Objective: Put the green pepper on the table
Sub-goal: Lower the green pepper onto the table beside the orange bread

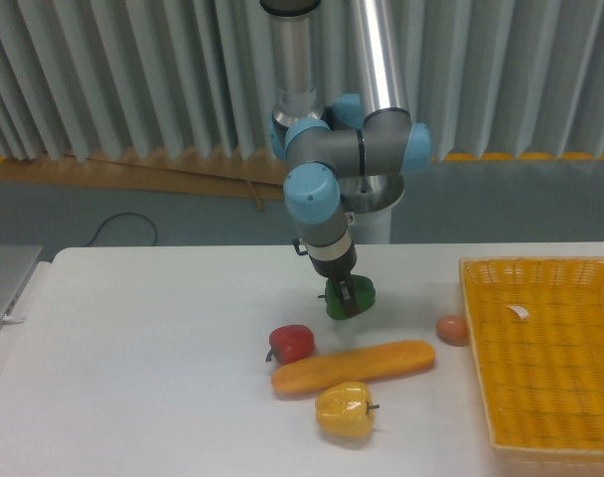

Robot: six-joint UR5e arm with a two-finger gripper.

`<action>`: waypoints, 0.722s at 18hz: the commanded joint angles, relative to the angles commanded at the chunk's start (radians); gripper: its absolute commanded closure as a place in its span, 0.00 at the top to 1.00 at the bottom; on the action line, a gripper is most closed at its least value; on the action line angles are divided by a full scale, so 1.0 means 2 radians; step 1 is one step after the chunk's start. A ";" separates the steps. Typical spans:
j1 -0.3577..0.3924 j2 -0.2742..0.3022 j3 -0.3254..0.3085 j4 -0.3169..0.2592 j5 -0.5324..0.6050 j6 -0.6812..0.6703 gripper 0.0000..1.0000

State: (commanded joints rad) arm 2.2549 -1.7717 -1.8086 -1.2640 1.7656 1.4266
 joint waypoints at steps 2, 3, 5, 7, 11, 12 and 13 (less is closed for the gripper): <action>0.000 0.000 0.002 0.001 0.000 0.000 0.42; 0.000 0.000 0.001 0.001 0.000 0.000 0.43; 0.000 0.000 0.001 0.002 0.005 -0.001 0.47; -0.002 -0.001 0.001 0.002 0.018 -0.001 0.50; -0.001 -0.001 0.002 0.002 0.019 0.000 0.57; -0.001 -0.001 0.002 0.003 0.019 0.000 0.60; -0.001 -0.002 0.004 0.003 0.019 0.000 0.67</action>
State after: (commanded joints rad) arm 2.2534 -1.7748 -1.8009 -1.2579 1.8040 1.4266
